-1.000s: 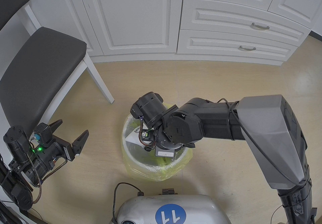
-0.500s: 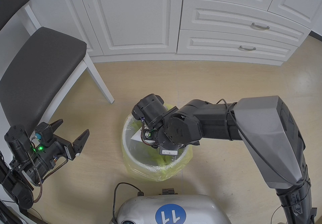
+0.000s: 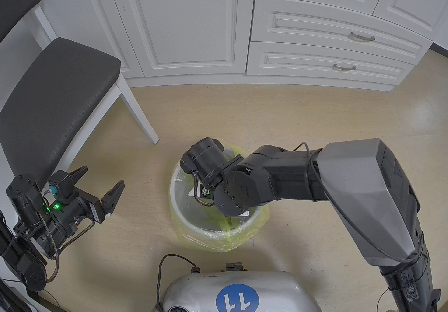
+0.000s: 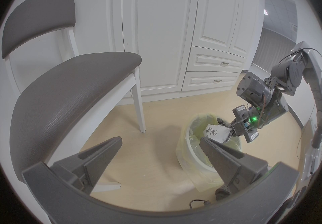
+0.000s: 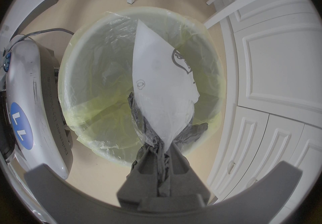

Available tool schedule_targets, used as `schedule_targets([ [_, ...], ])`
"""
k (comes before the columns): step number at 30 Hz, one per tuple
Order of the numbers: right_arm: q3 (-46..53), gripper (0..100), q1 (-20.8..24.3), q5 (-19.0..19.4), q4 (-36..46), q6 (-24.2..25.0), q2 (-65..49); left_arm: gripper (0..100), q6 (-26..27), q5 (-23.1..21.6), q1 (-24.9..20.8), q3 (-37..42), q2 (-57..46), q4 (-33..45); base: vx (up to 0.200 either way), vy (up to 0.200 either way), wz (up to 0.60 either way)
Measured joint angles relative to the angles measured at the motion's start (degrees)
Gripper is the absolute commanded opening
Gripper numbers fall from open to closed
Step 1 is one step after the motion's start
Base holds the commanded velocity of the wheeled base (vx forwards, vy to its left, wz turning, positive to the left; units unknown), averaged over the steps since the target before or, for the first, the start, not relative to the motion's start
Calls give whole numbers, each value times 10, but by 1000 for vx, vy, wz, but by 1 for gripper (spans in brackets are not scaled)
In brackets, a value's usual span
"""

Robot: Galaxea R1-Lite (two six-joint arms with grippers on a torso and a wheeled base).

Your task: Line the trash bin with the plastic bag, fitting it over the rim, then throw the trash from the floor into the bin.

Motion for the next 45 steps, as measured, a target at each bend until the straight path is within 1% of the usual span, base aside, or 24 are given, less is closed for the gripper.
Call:
schedule_targets([
  [4,0,0,4,-4,-7,-14,0,100,0,0,0,-1,1,0,0,0,0],
  [8,0,0,7,-27,-40,-65,0,100,0,0,0,-1,1,0,0,0,0],
  [11,0,0,11,-44,-81,-110,1,100,0,0,0,-1,1,0,0,0,0],
  [14,0,0,15,-73,-115,-145,3,100,0,0,0,-1,1,0,0,0,0],
  [18,0,0,28,-131,-138,-165,8,100,0,0,0,-1,-1,0,0,0,0],
  [24,0,0,54,-168,-142,-192,15,100,0,0,0,-1,-3,0,0,0,0],
  [27,0,0,59,-177,-142,-225,16,100,0,0,0,-1,-4,0,0,0,0],
  [32,0,0,61,-181,-143,-296,15,100,0,0,0,-1,-5,0,0,0,0],
  [34,0,0,62,-183,-143,-312,14,100,0,0,0,-1,-5,0,0,0,0],
  [36,0,0,61,-184,-143,-320,13,100,0,0,0,-1,-6,0,0,0,0],
  [45,0,0,50,-189,-142,-327,7,100,0,0,4,-1,-6,0,0,0,0],
])
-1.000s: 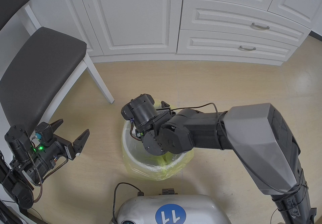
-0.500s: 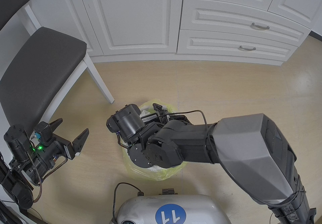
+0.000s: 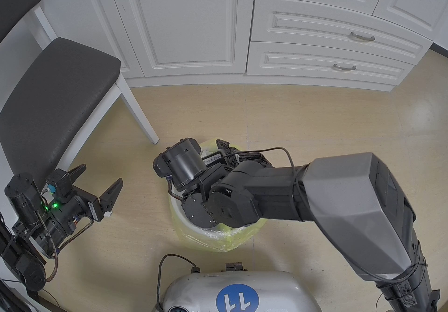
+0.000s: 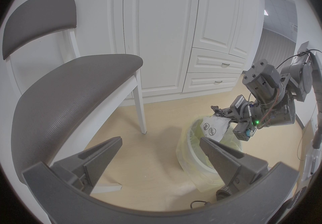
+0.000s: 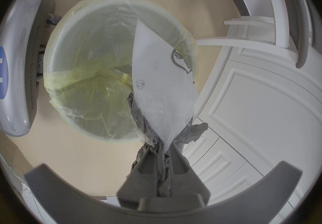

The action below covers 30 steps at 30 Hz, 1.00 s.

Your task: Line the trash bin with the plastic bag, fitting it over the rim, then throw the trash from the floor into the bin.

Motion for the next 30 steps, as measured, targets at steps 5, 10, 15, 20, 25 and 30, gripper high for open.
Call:
schedule_targets([
  [5,0,0,-1,3,0,1,-4,100,0,0,1,0,0,0,0,0,0],
  [10,10,0,-1,6,0,5,-11,100,0,0,1,0,0,0,0,0,0],
  [15,27,0,-1,15,-1,7,-21,100,0,0,1,0,0,0,0,0,0],
  [20,44,100,-1,28,0,8,-31,100,0,0,1,0,0,0,0,0,0],
  [25,61,100,-4,29,-1,8,-42,100,0,0,1,0,0,0,0,0,0],
  [30,72,100,-7,29,-2,8,-49,100,0,0,1,0,0,0,0,0,0],
])
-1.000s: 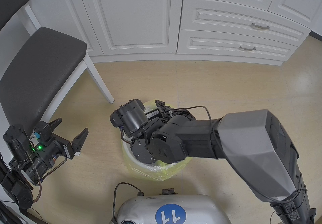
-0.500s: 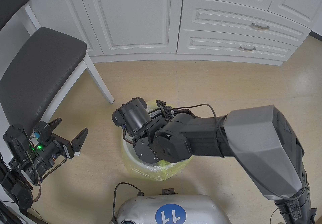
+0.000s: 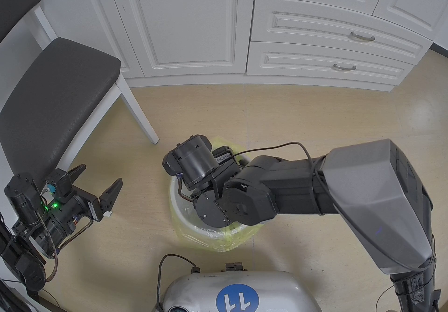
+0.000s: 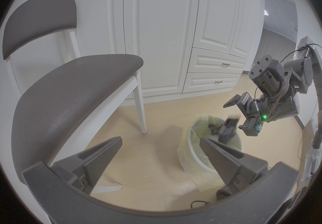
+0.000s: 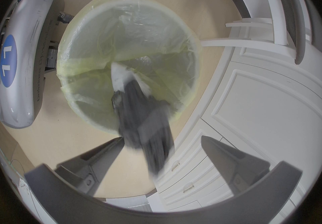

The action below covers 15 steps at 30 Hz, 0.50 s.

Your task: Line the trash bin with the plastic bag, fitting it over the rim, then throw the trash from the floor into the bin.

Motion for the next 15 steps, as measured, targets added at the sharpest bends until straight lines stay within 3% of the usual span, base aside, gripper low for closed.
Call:
schedule_targets([
  [15,4,100,0,0,0,1,-5,100,0,0,1,0,0,0,0,0,0],
])
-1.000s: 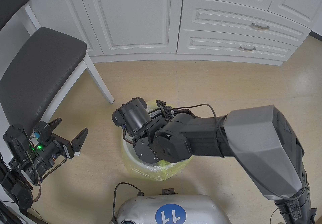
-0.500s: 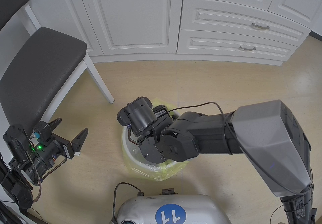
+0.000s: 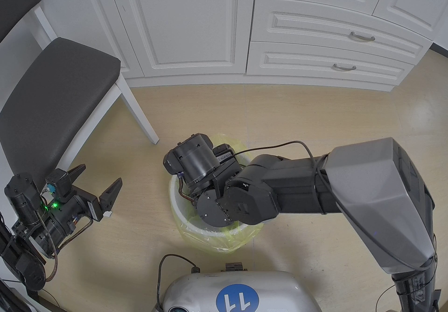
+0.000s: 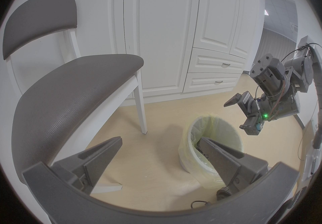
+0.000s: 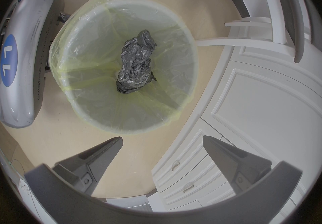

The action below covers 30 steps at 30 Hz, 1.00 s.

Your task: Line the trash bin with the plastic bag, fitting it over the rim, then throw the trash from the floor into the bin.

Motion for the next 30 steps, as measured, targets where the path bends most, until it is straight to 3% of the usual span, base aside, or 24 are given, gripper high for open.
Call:
schedule_targets([
  [6,9,100,0,-1,-4,19,-7,100,0,0,0,1,0,0,0,0,0],
  [13,5,100,6,-5,-3,77,-34,100,-25,0,18,-5,-4,0,0,0,0],
  [22,-32,100,-1,-4,0,196,-92,100,-44,-1,42,-20,-14,0,0,0,0],
  [30,31,100,-35,17,0,313,-178,100,-44,-1,45,-19,-38,1,0,0,0],
])
